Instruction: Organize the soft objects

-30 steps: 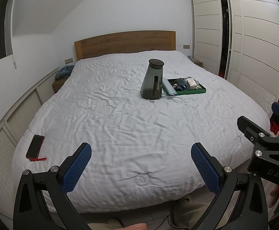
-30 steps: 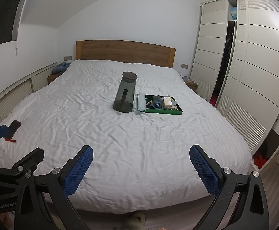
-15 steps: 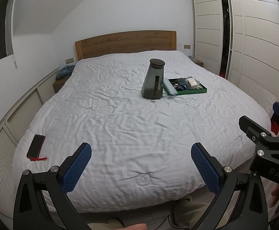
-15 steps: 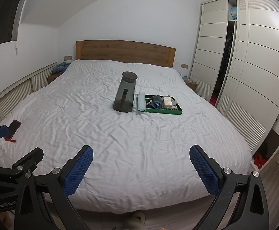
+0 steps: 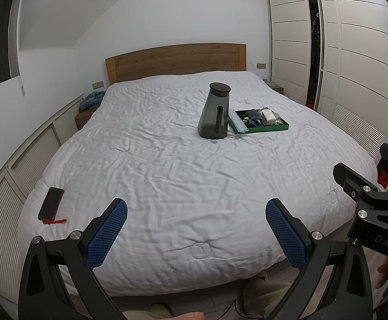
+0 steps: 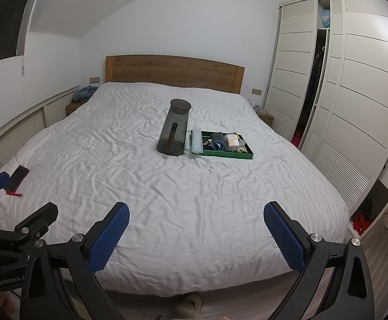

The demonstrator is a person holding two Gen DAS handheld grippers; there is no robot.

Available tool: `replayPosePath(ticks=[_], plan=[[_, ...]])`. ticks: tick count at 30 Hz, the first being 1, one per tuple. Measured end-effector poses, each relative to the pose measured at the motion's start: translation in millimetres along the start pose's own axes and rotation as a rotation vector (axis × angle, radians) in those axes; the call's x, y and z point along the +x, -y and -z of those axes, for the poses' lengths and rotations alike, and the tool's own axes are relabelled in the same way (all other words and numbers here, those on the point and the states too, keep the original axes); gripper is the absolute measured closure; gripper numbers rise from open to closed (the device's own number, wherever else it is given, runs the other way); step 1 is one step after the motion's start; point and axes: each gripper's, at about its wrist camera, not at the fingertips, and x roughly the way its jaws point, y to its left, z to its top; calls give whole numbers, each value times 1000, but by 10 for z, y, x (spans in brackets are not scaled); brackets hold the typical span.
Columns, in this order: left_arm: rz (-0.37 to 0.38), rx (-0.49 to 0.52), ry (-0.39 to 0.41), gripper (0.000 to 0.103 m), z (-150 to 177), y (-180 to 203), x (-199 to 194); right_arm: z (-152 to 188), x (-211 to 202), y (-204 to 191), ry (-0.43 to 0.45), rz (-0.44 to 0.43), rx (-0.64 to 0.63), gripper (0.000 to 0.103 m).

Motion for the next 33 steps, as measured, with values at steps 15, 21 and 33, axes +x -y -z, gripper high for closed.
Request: replayPosePath(ticks=[15, 21, 33], plan=[[2, 1, 1, 1, 4, -2, -7, -1, 0, 5, 1, 0, 0, 0], [3, 3, 4, 1, -8, -23, -12, 15, -11, -12, 5, 2, -4, 0], [-5, 12, 23, 1, -40, -16, -41, 14, -43, 2, 12, 10, -4, 0]])
